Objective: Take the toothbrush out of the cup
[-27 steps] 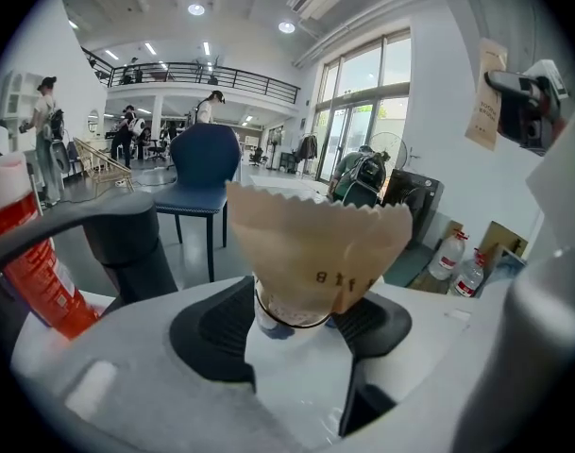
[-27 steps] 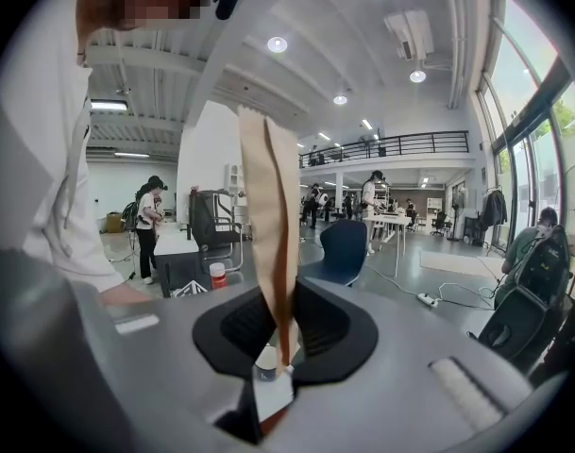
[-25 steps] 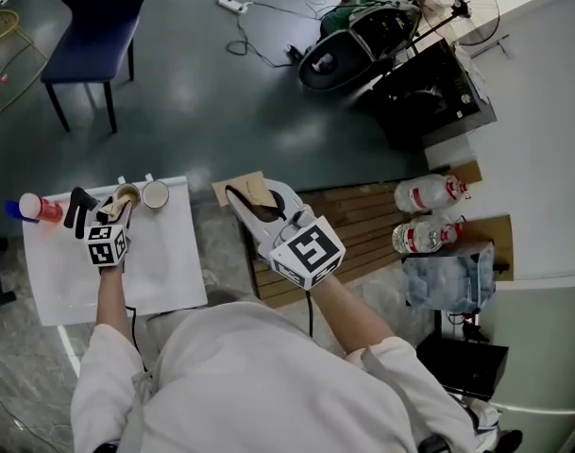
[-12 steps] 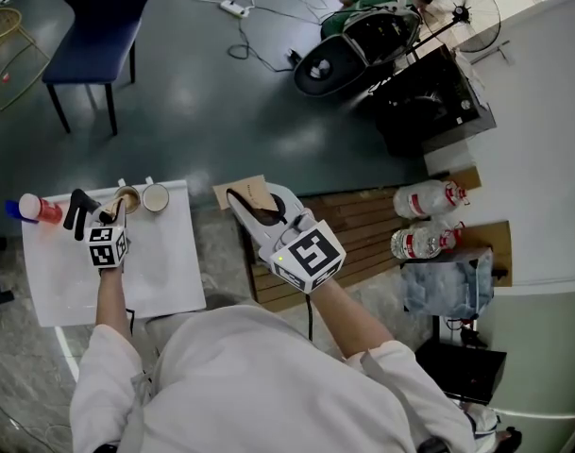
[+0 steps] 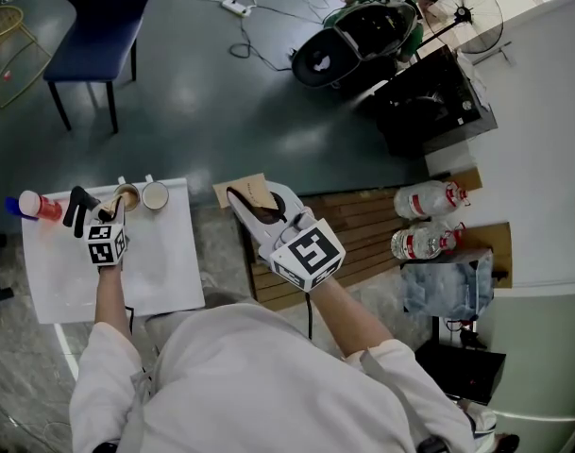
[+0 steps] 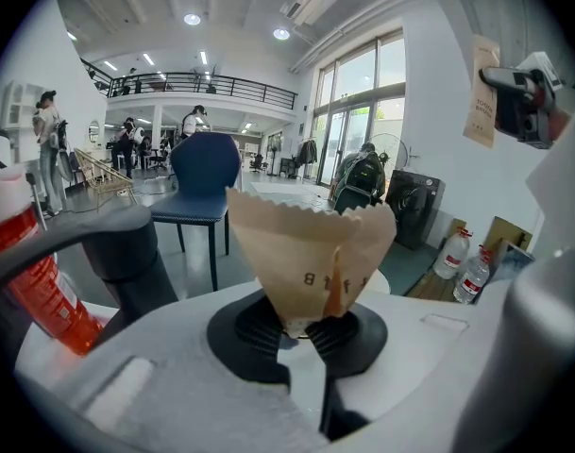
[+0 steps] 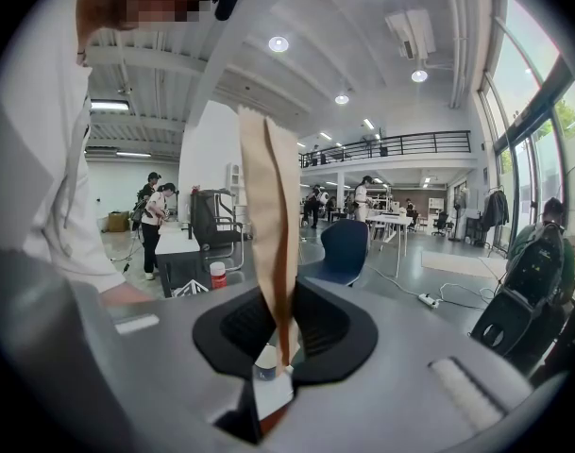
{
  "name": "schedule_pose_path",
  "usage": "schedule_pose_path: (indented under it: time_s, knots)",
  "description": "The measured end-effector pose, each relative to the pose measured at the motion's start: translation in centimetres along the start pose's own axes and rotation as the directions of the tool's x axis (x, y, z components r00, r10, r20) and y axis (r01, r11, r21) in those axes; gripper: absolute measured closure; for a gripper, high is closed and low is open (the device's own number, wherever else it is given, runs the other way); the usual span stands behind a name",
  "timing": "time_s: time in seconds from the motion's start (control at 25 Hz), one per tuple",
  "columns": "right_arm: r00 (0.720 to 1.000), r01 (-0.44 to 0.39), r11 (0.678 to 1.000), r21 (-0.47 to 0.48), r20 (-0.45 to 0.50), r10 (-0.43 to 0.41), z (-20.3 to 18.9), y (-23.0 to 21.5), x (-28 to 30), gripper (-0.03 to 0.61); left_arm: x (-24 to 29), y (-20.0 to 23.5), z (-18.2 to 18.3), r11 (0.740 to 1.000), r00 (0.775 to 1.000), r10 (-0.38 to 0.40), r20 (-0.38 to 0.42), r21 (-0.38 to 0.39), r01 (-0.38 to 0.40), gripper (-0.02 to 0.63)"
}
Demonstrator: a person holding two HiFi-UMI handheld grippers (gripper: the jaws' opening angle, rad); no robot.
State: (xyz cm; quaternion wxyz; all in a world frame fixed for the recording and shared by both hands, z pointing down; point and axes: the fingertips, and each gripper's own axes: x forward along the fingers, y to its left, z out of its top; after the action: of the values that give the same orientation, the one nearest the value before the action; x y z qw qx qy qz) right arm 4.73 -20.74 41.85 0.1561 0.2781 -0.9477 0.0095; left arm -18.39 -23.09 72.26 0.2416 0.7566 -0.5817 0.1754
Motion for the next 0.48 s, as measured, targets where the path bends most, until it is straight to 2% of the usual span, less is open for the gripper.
schedule_pose_path:
  time_s: [0.48]
  knots:
    - [1.0, -0.01, 1.0, 0.0, 0.002, 0.01, -0.25, -0.1, 0.02, 0.537, -0.31, -0.25, 0.38, 1.0, 1.0, 0.001, 0.013, 0.002, -0.001, 0.584]
